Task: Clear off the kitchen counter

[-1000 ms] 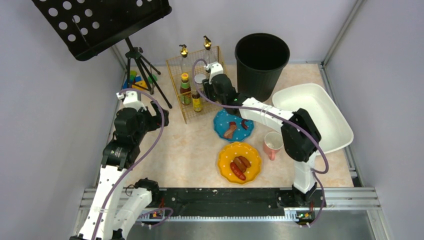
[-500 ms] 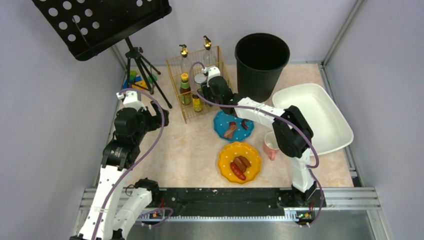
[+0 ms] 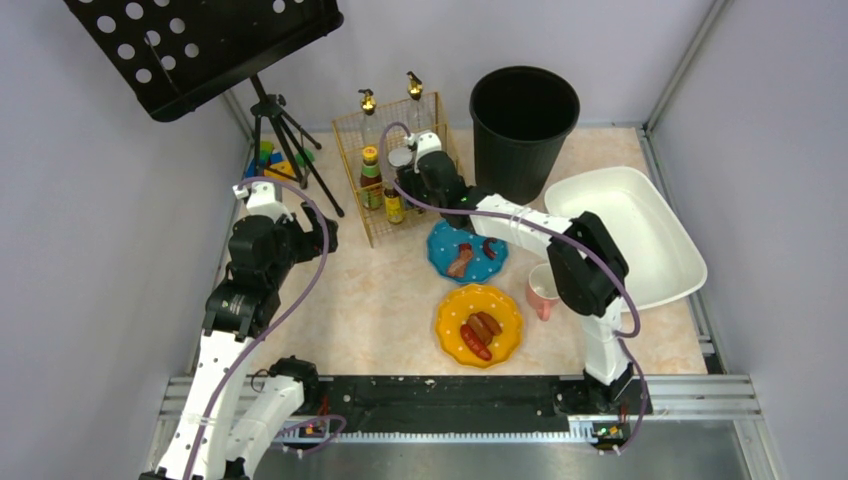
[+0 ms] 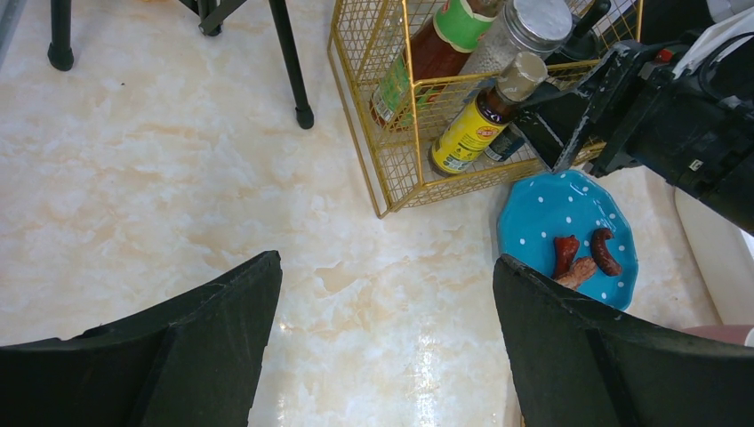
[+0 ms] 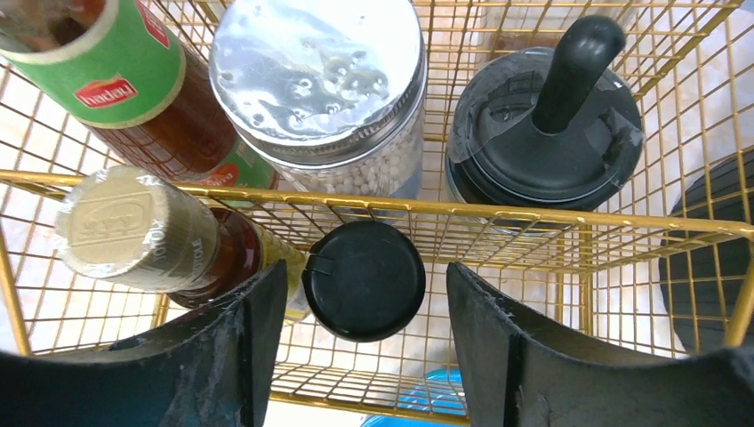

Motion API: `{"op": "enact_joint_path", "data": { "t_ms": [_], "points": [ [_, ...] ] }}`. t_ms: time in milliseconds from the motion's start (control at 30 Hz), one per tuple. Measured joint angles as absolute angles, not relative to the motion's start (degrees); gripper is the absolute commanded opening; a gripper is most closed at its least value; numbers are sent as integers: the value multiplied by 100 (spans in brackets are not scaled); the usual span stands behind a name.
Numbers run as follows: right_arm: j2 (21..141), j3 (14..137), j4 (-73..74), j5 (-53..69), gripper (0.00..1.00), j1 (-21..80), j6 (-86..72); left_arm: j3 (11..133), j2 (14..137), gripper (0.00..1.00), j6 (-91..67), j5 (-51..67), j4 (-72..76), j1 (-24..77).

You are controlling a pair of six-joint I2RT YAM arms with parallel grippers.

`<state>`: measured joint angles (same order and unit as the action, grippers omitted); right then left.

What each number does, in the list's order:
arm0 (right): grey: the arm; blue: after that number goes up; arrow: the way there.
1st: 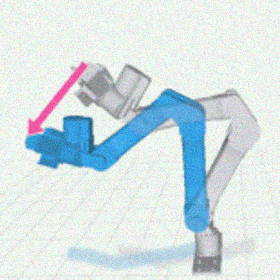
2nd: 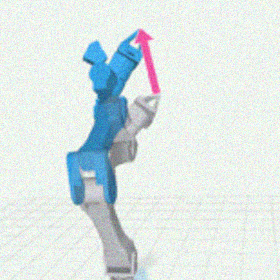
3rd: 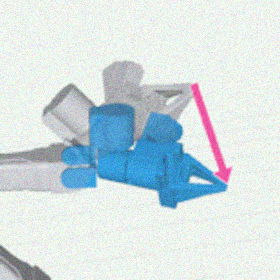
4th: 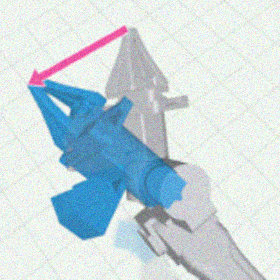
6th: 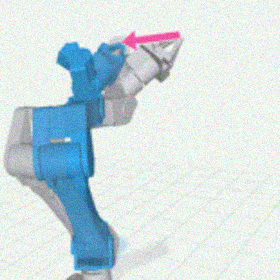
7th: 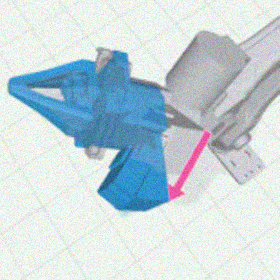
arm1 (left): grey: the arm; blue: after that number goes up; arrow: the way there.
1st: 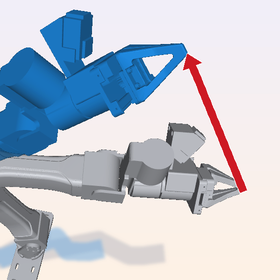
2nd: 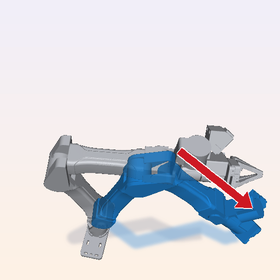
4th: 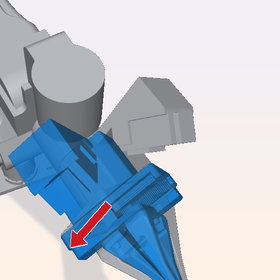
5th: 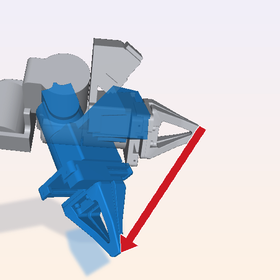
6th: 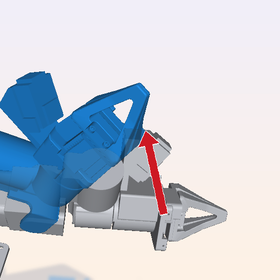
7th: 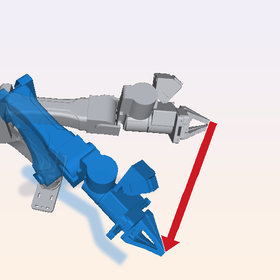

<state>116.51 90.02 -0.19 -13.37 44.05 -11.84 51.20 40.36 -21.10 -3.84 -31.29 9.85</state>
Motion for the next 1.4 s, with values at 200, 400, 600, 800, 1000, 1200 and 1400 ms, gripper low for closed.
{"op": "enact_joint_path", "data": {
  "t_ms": [200, 400, 600, 800, 1000, 1200, 1400],
  "points": [
    [11153, 8689, -1, -1350, 70, 4407, -1184, 5120, 4040, 93, -2110, -384, -3129, 985],
    [10003, 7797, -145, -1389, 73, 4407, -1179, 5120, 4042, 92, -2110, -329, -3129, 985],
    [8661, 6626, -316, -1267, 75, 4407, -1253, 5120, 4073, 90, -2104, -180, -3129, 998],
    [7732, 5747, -244, -1098, 76, 4407, -1382, 5120, 4154, 88, -2088, 106, -3129, 1284],
    [7102, 5511, 537, -1203, 76, 4407, -1509, 5170, 4613, 88, -2108, 596, -3157, 1761],
    [6589, 5417, 1142, -1411, 76, 4407, -1721, 5210, 4978, 88, -2425, 792, -3173, 2399],
    [6514, 5273, 1712, -1400, 76, 4407, -1916, 5041, 5166, 87, -2969, 716, -2906, 3006]
  ]
}}
